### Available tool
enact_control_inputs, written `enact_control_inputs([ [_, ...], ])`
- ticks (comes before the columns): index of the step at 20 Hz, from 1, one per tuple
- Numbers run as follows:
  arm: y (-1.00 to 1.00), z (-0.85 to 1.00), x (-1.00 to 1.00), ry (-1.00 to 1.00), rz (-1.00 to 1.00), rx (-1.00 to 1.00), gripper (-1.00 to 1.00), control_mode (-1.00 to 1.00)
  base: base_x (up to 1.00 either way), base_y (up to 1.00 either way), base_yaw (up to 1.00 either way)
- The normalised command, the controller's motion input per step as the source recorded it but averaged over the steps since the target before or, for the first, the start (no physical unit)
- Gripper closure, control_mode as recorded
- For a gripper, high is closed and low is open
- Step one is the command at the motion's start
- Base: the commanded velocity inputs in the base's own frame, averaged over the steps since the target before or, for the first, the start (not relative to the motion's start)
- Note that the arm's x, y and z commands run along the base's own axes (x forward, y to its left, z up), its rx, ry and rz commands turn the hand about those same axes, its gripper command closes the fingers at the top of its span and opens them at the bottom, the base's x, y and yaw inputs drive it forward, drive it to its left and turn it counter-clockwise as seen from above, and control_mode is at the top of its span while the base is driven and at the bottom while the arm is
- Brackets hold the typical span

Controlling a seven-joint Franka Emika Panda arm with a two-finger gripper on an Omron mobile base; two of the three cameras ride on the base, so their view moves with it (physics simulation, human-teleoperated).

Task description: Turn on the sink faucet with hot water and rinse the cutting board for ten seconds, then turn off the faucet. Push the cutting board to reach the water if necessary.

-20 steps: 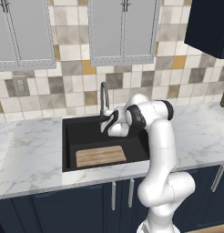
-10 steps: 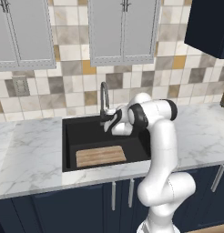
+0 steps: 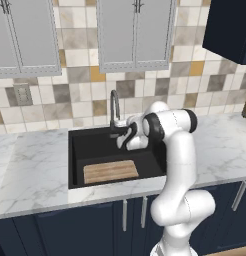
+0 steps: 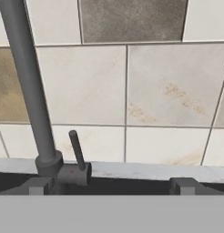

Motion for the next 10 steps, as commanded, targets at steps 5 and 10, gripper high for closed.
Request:
enact_control_inputs([
  [5, 0.0, 0.0, 0.11, 0.0, 0.01, 0.0, -1.0, -1.0, 0.0, 0.0, 0.0],
  [10, 0.0, 0.0, 0.09, 0.0, 0.0, 0.0, -1.0, -1.0, 0.0, 0.0, 0.0],
])
